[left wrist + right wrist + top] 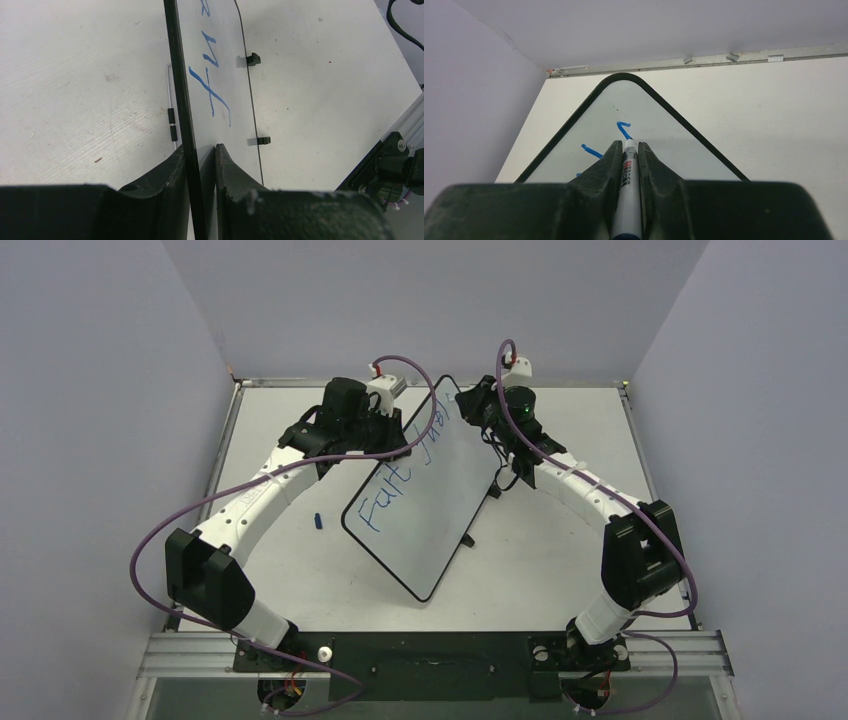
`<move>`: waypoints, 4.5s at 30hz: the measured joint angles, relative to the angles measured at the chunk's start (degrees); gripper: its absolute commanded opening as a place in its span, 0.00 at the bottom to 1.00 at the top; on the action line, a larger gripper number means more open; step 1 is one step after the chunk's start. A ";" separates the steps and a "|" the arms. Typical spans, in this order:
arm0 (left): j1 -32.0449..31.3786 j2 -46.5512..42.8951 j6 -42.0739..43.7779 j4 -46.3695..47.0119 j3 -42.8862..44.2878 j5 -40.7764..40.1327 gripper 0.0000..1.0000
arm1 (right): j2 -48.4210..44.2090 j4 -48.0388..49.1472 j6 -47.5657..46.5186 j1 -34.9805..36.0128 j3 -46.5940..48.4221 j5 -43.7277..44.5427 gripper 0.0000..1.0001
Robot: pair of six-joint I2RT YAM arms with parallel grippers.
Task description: Write a sentence on the whiteboard
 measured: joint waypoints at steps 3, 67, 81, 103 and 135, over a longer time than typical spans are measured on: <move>0.00 0.00 0.00 -0.02 0.00 -0.02 0.00 | 0.00 0.09 0.00 0.00 0.00 0.02 0.00; -0.09 -0.35 -0.33 -0.28 0.00 -0.44 0.00 | -7.10 -1.42 2.05 2.78 -6.45 0.74 0.00; -0.11 -0.37 0.09 -0.13 0.00 -0.07 0.00 | -27.21 -5.42 1.44 4.33 -10.73 2.32 0.00; -0.35 -0.37 0.02 -0.17 0.00 -1.18 0.00 | -36.28 -9.44 -2.08 10.86 -28.35 2.29 0.00; -0.37 -0.37 -1.38 -0.55 0.00 -3.30 0.00 | -38.42 3.37 -4.61 25.79 -39.80 1.68 0.00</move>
